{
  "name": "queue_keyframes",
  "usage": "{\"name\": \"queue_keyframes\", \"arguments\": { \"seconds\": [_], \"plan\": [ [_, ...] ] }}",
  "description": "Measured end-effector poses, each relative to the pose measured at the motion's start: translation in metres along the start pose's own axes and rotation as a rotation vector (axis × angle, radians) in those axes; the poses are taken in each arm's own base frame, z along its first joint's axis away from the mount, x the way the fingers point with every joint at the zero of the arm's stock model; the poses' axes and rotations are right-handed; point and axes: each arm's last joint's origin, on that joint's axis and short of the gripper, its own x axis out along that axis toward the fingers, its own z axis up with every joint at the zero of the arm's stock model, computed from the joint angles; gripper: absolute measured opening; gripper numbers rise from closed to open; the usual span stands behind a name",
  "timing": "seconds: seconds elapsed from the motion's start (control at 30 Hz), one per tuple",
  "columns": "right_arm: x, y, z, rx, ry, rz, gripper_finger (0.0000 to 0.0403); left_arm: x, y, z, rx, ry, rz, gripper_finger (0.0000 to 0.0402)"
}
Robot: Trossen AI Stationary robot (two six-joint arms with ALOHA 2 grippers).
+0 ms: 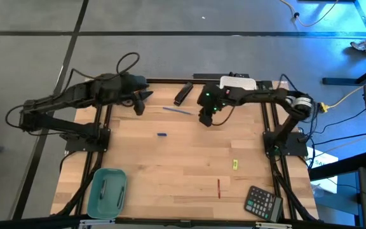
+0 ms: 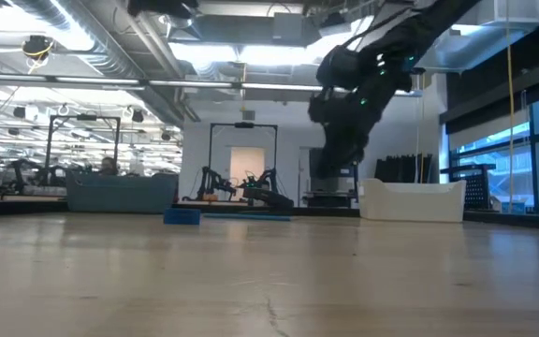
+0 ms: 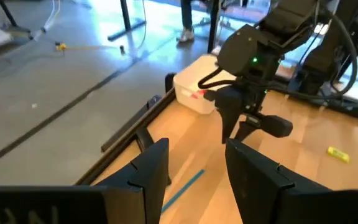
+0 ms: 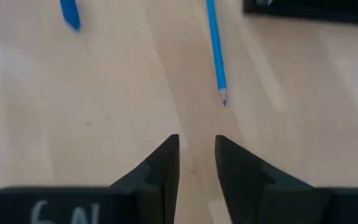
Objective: Sort crayons/erasers/pens/pencils in bins
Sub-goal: Put the blue pencil into the blue bin
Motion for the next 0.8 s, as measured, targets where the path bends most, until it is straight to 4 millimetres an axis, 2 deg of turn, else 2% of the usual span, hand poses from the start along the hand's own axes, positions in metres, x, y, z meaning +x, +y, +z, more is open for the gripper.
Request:
{"name": "queue_keyframes", "arguments": {
  "seconds": [0.1,0.23,0.4,0.5,0.67,0.8],
  "plan": [
    [0.016,-0.004,0.010,-0.056,0.046,-0.024,0.0104,0.013,0.005,0.000,-0.022,0.028,0.015,0.0151],
    [0.041,-0.010,0.039,-0.116,0.087,-0.047,0.0103,0.026,0.008,-0.002,-0.074,0.069,0.030,0.0151],
    [0.077,-0.018,0.063,-0.159,0.206,-0.036,0.0103,0.028,0.006,-0.003,-0.112,0.080,0.028,0.0151],
    [0.092,-0.022,0.069,-0.154,0.275,-0.030,0.0103,0.026,0.004,-0.005,-0.146,0.097,0.022,0.0151],
    [0.098,-0.023,0.077,-0.170,0.307,-0.041,0.0103,0.024,-0.001,-0.009,-0.178,0.126,0.007,0.0151],
    [0.098,-0.025,0.074,-0.197,0.336,-0.086,0.0098,0.023,-0.003,-0.011,-0.166,0.144,0.008,0.0151]
  ]
}}
